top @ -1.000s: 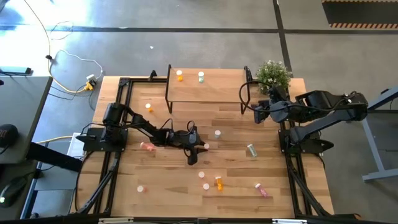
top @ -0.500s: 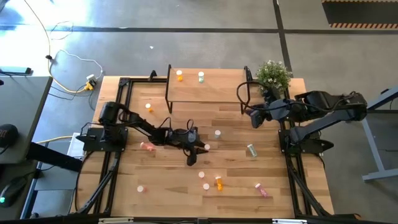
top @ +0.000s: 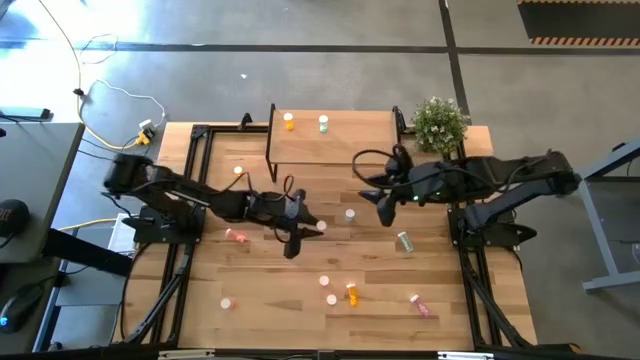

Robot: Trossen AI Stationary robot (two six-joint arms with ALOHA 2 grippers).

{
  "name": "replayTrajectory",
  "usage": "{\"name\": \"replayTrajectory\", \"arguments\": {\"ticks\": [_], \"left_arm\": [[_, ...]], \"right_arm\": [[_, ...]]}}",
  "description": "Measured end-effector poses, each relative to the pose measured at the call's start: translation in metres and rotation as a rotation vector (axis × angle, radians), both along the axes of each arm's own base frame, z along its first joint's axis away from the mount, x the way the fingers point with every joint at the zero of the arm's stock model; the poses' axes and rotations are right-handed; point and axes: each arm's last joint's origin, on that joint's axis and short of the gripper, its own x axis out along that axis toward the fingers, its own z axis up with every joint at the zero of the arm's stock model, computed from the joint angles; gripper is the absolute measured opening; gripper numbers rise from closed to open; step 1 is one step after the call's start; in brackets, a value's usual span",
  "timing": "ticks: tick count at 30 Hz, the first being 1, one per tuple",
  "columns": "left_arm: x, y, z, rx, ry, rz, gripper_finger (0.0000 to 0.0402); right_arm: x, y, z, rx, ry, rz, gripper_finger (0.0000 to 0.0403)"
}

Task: Pick and place medicine bottles onto shelf by color
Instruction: Put the top left purple pill bottle on the shelf

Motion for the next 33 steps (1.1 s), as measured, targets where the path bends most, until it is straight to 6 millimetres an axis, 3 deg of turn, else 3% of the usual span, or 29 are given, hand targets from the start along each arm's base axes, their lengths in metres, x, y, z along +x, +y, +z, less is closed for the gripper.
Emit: {"name": "replayTrajectory", "arguments": {"ticks": [9, 17, 25, 33], "left_arm": [[-0.019, 0.003, 0.028, 0.041, -0.015, 0.089, 0.0099], [-0.019, 0.005, 0.047, 0.178, 0.093, 0.126, 0.0099], [-0.013, 0.005, 0.068, 0.2, 0.031, 0.121, 0.0099], [-0.011, 0.005, 0.076, 0.216, 0.012, 0.121, 0.0099]], "right_arm": [[0.044, 0.012, -0.019, 0.024, -0.022, 0.08, 0.0193], [0.08, 0.02, -0.047, -0.041, 0.014, 0.129, 0.0221], [0.099, 0.026, -0.066, -0.165, 0.061, 0.192, 0.0224], [0.104, 0.024, -0.069, -0.249, 0.06, 0.117, 0.0224]]}}
